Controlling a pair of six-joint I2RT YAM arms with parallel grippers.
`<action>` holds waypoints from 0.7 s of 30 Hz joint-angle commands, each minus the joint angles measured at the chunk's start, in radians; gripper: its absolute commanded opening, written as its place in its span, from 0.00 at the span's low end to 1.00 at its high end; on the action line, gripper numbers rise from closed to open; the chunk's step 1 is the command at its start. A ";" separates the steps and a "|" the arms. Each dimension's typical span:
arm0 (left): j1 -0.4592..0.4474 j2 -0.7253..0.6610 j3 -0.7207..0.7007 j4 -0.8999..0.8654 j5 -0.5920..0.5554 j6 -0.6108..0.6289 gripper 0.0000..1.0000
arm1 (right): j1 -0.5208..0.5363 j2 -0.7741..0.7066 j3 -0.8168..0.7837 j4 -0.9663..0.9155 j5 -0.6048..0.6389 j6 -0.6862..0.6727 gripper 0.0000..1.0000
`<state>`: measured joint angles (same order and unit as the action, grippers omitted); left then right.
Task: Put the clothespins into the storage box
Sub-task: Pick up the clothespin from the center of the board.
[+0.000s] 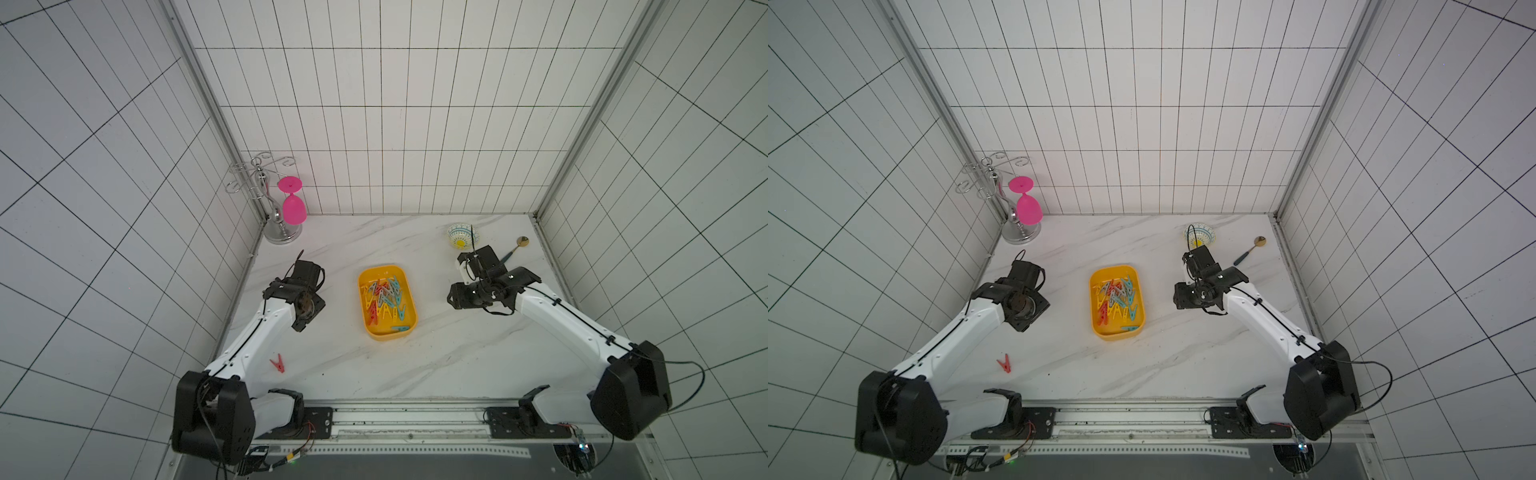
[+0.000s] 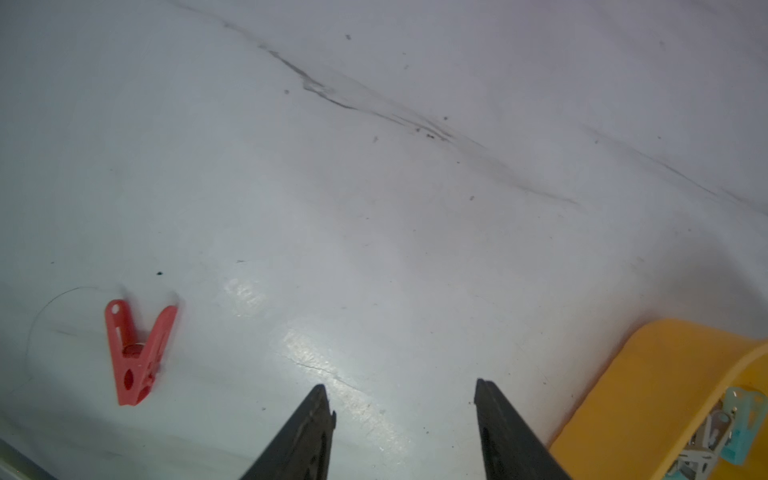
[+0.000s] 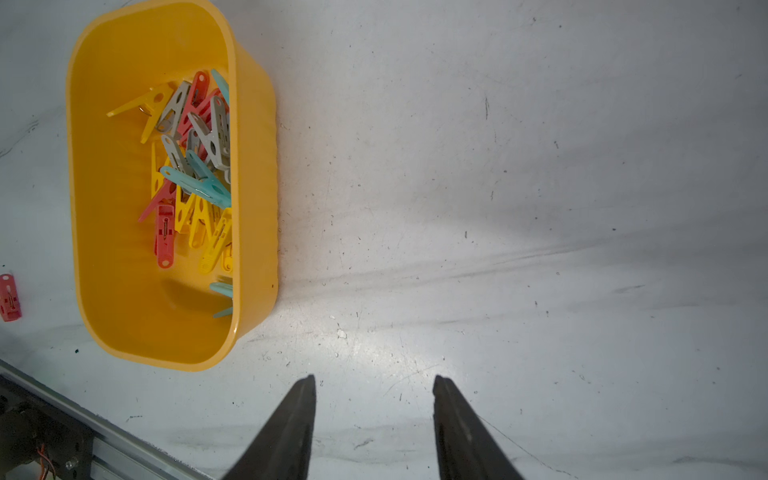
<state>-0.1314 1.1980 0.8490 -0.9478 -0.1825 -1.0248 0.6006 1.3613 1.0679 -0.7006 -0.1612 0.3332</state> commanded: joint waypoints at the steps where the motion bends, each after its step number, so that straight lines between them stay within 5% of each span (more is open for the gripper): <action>1: 0.046 -0.065 -0.045 -0.057 0.008 -0.039 0.58 | 0.045 -0.033 0.015 -0.003 0.028 0.018 0.50; 8: 0.092 -0.084 -0.119 -0.096 -0.056 -0.114 0.59 | 0.087 -0.064 -0.029 0.026 0.020 0.030 0.50; 21: 0.432 -0.098 -0.232 -0.005 0.083 0.019 0.59 | 0.158 -0.088 -0.010 -0.023 0.043 0.045 0.51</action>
<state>0.2684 1.1118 0.6407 -0.9924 -0.1421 -1.0462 0.7448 1.2980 1.0615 -0.6880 -0.1444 0.3637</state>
